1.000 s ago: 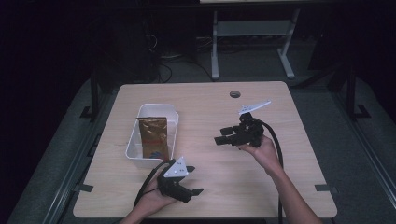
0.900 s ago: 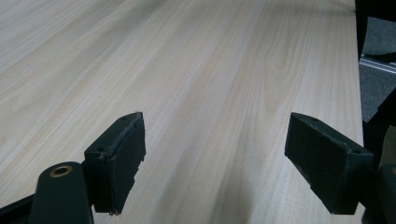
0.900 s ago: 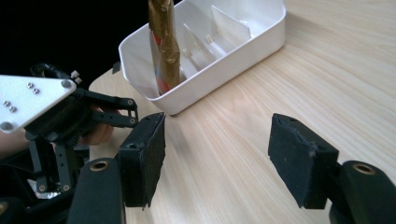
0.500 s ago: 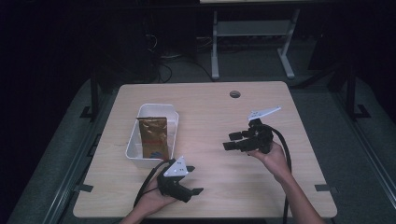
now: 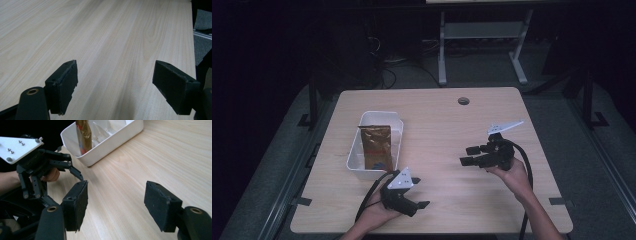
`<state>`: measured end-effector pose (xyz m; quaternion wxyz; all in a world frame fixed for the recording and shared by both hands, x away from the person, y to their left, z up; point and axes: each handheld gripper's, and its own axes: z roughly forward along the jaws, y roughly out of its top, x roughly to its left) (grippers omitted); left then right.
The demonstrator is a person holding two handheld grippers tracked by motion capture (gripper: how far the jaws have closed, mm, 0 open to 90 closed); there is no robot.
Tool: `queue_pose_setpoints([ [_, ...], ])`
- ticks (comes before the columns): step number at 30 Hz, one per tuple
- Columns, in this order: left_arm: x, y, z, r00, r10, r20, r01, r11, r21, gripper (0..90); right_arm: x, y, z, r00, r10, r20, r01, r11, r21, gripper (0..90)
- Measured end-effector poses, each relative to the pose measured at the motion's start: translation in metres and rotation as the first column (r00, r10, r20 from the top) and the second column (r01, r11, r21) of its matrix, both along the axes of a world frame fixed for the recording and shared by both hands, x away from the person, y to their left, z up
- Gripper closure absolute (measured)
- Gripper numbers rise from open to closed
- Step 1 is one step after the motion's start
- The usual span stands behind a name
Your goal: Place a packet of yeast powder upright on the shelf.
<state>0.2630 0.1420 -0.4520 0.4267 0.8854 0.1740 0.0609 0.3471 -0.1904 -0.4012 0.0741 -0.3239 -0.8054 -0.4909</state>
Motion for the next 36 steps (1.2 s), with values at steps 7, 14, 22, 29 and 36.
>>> queue_pose_setpoints([
  [7,0.0,0.001,0.0,1.0,0.003,0.002,-0.003,1.0,-0.002,19.7,-0.009,-0.007,-0.009,1.0,-0.005,-0.006,0.005,1.0,-0.007,34.8],
  [14,0.0,0.001,0.001,1.0,0.005,0.0,-0.005,1.0,-0.004,19.7,-0.018,-0.017,-0.018,0.9997,-0.015,-0.017,0.014,0.9998,-0.012,34.8],
  [22,0.0,0.001,0.0,1.0,0.003,-0.001,-0.003,1.0,0.003,19.9,-0.03,-0.029,-0.028,0.9989,-0.032,-0.035,0.031,0.9995,-0.007,34.7],
  [29,0.001,0.0,0.0,1.0,-0.001,-0.002,0.001,1.0,0.006,20.3,-0.047,-0.033,-0.041,0.999,-0.036,-0.026,0.035,0.9993,-0.015,34.3],
  [36,0.0,0.0,0.0,1.0,-0.003,0.0,0.003,1.0,0.007,20.7,-0.063,-0.03,-0.047,0.9991,-0.041,-0.014,0.04,0.9981,-0.046,33.5],
])
